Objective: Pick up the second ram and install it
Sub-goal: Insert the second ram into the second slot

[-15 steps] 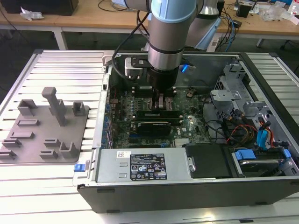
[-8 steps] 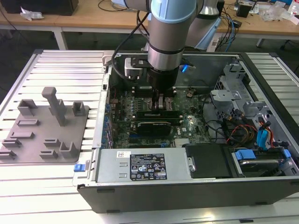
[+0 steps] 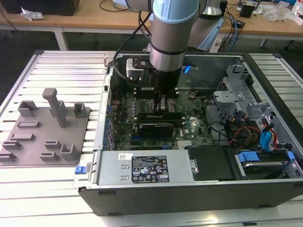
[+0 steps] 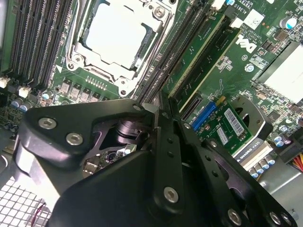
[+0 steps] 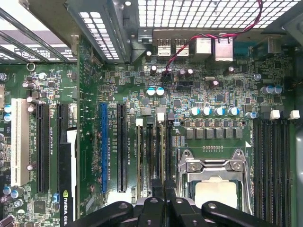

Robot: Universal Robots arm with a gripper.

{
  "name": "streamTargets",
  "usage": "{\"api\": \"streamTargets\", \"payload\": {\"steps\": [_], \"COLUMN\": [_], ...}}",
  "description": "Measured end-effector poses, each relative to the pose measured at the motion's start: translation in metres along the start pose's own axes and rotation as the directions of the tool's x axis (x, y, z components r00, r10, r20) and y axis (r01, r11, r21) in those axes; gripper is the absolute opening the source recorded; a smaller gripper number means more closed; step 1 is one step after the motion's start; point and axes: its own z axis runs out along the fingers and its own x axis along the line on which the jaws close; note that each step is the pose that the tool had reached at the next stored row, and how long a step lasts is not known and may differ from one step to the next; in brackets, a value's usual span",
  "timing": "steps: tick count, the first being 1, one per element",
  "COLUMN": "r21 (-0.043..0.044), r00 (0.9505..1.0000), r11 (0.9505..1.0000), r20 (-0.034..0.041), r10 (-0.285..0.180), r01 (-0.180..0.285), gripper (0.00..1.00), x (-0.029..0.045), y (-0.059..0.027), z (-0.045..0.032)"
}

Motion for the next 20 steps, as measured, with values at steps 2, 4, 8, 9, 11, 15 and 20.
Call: {"api": "streamTargets", "payload": {"steps": [2,4,8,9,11,15,20], "r21": [0.0000,0.0000,0.0000,0.0000,0.0000,-0.0001,0.0000], "r00": [1.0000,1.0000,1.0000,1.0000,1.0000,1.0000,1.0000], "r11": [1.0000,1.0000,1.0000,1.0000,1.0000,1.0000,1.0000], "r20": [0.0000,0.0000,0.0001,0.0001,-0.0001,0.0002,0.0004], "r10": [0.000,0.000,0.000,0.000,0.000,0.000,0.000], "r01": [0.000,0.000,0.000,0.000,0.000,0.000,0.000], "gripper": [0.09,0.09,0.09,0.09,0.09,0.09,0.17], "x": [0.0000,0.0000,0.0000,0.0001,0.0002,0.0002,0.0002], "y": [0.0000,-0.0001,-0.0001,-0.0001,-0.0001,-0.0001,-0.0002], "z": [0.0000,0.0013,0.0043,0.0058,0.0083,0.0107,0.0110]}}
